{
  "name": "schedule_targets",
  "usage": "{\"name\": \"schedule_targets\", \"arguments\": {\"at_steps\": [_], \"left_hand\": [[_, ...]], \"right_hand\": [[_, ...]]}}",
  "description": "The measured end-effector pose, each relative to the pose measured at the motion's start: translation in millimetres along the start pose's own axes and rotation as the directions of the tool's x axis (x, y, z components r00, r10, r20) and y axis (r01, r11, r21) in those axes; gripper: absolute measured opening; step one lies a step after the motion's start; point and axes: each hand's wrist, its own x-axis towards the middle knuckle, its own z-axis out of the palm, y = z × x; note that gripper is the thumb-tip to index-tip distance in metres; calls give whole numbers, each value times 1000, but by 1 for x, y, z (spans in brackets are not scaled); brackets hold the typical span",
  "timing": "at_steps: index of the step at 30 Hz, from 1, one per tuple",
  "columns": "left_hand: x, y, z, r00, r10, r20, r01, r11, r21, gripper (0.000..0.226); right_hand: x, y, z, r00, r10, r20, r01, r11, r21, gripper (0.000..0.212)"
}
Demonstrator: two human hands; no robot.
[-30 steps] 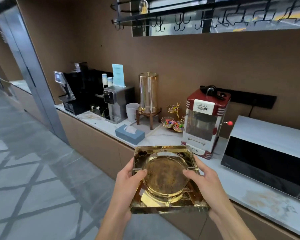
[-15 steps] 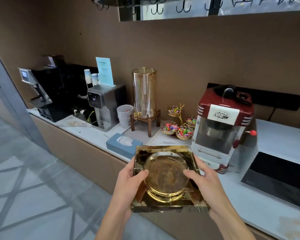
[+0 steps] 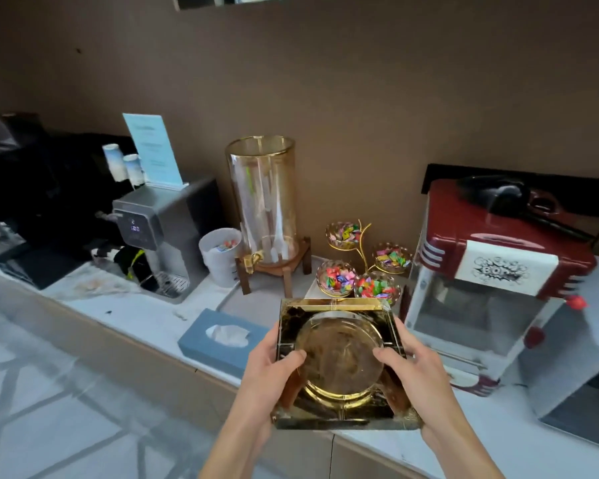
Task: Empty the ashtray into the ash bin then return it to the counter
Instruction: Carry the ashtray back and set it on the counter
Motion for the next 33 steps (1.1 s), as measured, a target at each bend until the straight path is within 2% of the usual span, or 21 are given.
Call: {"name": "schedule_targets", "arguments": {"at_steps": [10,15,19,23,28,31,33], "left_hand": [[97,-4,-22,992,-113,56,110,992,65,53],[138,-13,-33,979,-168,118,157,983,97,57],[165,-24,-38,966,-213,147,186,966,178,59],[189,-42,-34,972,-205,115,163,941,298,51],[215,-65,-21,982,-169,89,117,900,421,62],[228,-78,-13,983,-150,107,82,877,473,66],[236,-89,-11,980,-163,112,88,867,490,63]], "right_hand": [[65,19,35,992,59,-115,-68,994,-82,66],[87,39,49,979,137,-150,-153,982,-106,69],[103,47,59,961,214,-177,-238,962,-133,73],[117,62,63,953,244,-181,-275,946,-173,71],[136,93,67,910,298,-289,-373,892,-255,56],[147,108,66,899,310,-311,-400,868,-293,50],[155,117,63,897,310,-315,-408,854,-322,38]]}}
